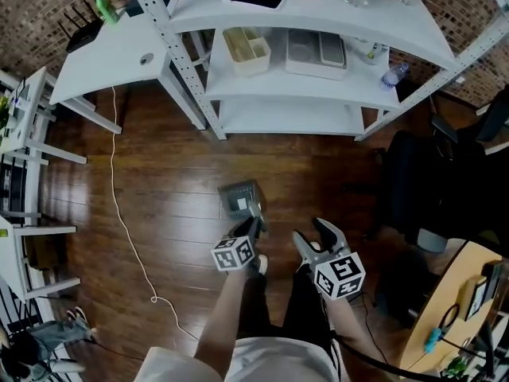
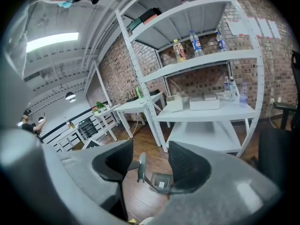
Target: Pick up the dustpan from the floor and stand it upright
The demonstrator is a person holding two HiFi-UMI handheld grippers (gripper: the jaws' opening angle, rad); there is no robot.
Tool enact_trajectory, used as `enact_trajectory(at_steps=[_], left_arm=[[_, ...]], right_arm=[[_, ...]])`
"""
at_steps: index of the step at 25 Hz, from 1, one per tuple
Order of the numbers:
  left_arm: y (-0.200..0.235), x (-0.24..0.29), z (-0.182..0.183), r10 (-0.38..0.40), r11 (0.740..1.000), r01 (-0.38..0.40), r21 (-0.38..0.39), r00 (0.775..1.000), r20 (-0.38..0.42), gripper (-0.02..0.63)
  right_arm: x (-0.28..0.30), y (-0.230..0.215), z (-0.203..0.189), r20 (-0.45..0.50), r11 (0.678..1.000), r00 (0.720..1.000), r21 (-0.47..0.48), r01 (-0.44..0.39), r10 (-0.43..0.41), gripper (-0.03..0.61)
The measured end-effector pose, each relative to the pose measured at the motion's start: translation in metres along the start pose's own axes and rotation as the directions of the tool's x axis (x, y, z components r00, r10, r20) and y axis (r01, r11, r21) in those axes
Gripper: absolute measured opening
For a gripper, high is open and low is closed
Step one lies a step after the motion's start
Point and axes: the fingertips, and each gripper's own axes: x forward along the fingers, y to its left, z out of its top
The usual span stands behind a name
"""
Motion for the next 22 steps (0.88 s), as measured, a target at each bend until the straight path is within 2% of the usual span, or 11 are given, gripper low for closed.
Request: enact_trajectory(at_steps=[2, 10, 12, 14, 16, 19, 22], left_arm=[[0.017, -0.012, 0.008, 0.025, 0.999, -0.025, 0.025, 0.999, 0.023, 0.075], [0.069, -0.046, 0.027, 0.096, 0.995, -0.093, -0.033, 0.990, 0.107, 0.073], [0.075, -0.060, 0.033, 0.105, 0.994, -0.100, -0.038, 0.984, 0.147, 0.111], [0.073, -0.078, 0.036, 0.092, 0.996, -0.090, -0.021, 0.978, 0.186, 0.195], [0.064, -0.100, 0.035, 0.073, 0.997, -0.079, 0.021, 0.975, 0.209, 0.220], [0.042, -0.149, 0.025, 0.067, 0.994, -0.088, 0.071, 0.965, 0.255, 0.230], [0.007, -0.211, 0.003, 0.070, 0.985, -0.119, 0.126, 0.938, 0.339, 0.232]], right_arm=[[-0.003, 0.008, 0.001, -0.002, 1.000, 1.000, -0.012, 0.002, -0.002, 0.224], [-0.026, 0.043, 0.003, 0.012, 0.999, 0.999, -0.021, 0.040, -0.040, 0.224], [-0.039, 0.056, 0.003, 0.019, 0.999, 0.999, -0.019, 0.039, -0.039, 0.224], [-0.053, 0.069, 0.003, 0.028, 0.999, 0.999, -0.028, 0.030, -0.030, 0.224], [-0.069, 0.083, 0.003, 0.042, 0.999, 0.999, -0.046, 0.012, -0.010, 0.224], [-0.099, 0.108, 0.002, 0.073, 0.997, 0.997, -0.079, -0.026, 0.032, 0.224], [-0.143, 0.134, 0.000, 0.132, 0.989, 0.988, -0.131, -0.068, 0.085, 0.224]])
